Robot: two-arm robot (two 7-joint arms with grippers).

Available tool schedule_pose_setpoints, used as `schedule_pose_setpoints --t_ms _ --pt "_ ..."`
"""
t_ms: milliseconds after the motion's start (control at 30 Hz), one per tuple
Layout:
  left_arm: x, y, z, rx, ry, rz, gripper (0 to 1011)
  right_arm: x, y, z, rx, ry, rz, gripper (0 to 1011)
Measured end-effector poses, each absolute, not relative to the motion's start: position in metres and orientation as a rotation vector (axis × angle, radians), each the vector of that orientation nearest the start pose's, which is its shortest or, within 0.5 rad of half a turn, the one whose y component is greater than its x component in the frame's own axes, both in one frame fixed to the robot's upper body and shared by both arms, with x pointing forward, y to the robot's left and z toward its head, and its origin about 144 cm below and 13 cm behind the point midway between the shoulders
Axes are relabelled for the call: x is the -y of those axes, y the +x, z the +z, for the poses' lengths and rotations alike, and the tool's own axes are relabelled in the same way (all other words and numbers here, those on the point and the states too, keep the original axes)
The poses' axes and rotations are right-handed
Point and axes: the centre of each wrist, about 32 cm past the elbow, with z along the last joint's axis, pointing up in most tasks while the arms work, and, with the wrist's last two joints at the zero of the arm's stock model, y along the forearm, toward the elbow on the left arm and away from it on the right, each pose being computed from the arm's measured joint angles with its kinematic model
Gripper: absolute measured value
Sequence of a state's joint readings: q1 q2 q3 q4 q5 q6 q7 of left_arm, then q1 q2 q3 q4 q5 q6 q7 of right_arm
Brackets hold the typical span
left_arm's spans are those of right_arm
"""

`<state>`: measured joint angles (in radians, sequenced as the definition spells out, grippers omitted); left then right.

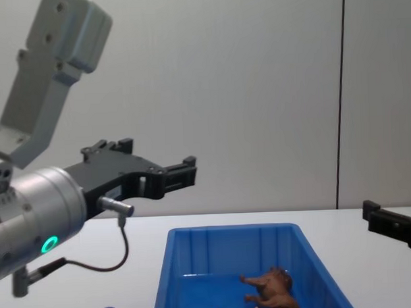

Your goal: Pick up the two dolls from the table and place them into the box.

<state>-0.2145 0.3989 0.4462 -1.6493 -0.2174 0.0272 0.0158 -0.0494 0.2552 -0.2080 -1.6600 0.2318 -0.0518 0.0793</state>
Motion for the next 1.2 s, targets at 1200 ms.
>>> schedule_pose_setpoints --t_ms 1200 --pt "-0.25 0.466 1.184 -0.005 0.271 1.206 1001 0.233 0.433 1.147 0.034 0.029 -1.286 1001"
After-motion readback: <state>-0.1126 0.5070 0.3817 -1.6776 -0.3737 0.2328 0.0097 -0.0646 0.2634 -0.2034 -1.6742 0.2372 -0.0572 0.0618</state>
